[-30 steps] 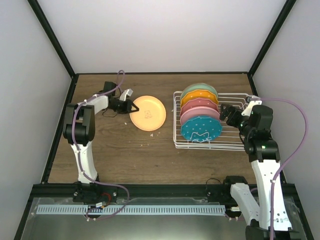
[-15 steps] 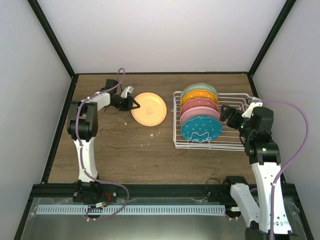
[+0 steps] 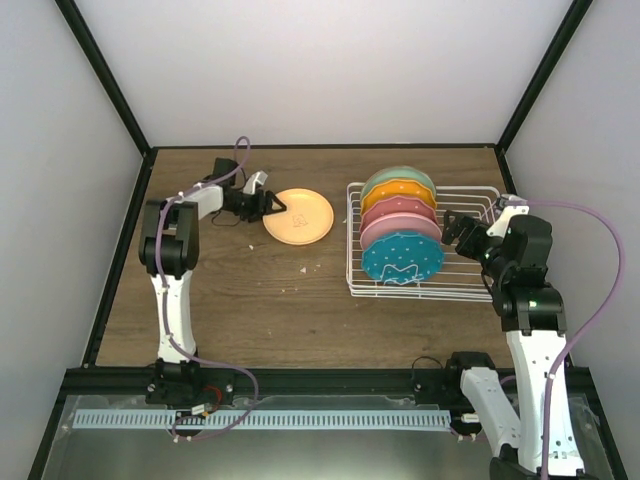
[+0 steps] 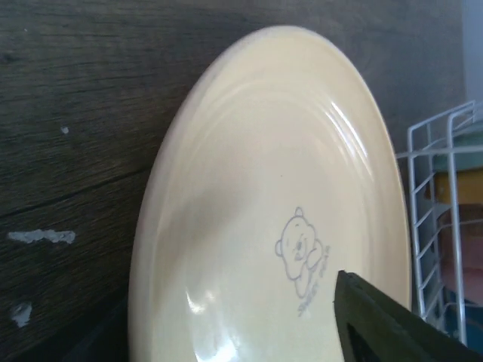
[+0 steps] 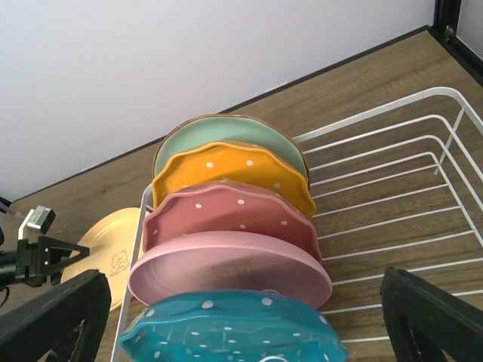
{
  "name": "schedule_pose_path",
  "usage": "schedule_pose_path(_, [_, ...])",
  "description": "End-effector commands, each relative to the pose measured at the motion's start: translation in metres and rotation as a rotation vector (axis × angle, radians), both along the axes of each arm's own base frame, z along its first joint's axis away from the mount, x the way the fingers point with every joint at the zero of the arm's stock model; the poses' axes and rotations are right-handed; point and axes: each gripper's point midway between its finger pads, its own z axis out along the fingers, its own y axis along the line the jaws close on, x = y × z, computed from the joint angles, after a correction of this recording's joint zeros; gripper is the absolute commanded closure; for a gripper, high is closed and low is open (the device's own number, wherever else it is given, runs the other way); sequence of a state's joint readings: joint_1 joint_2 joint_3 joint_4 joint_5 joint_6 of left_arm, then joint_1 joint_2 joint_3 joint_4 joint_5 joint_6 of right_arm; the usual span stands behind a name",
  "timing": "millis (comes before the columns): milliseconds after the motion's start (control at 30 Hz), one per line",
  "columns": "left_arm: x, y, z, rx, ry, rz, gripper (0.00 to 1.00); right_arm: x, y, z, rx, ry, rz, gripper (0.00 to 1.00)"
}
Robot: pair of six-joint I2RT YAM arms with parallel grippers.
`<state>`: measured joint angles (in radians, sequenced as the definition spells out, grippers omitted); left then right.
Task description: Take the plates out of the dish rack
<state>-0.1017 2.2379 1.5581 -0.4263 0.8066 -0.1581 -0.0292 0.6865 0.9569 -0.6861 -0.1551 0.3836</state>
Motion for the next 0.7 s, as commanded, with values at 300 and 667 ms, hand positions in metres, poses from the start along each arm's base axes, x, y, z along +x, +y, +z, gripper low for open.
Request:
schedule_pose_path(300, [0.030,0.026,-0.005,0.144,-0.061,0.091,0.00,-0.014,-0.001,0.014,0.040,-0.020,-0.032,0.00])
schedule_pose_path(667, [0.088,0.067,0.133,0.412,-0.627,0.257,0.00,-0.012,-0.003,0.010,0.038,-0.014,-0.041,0.00])
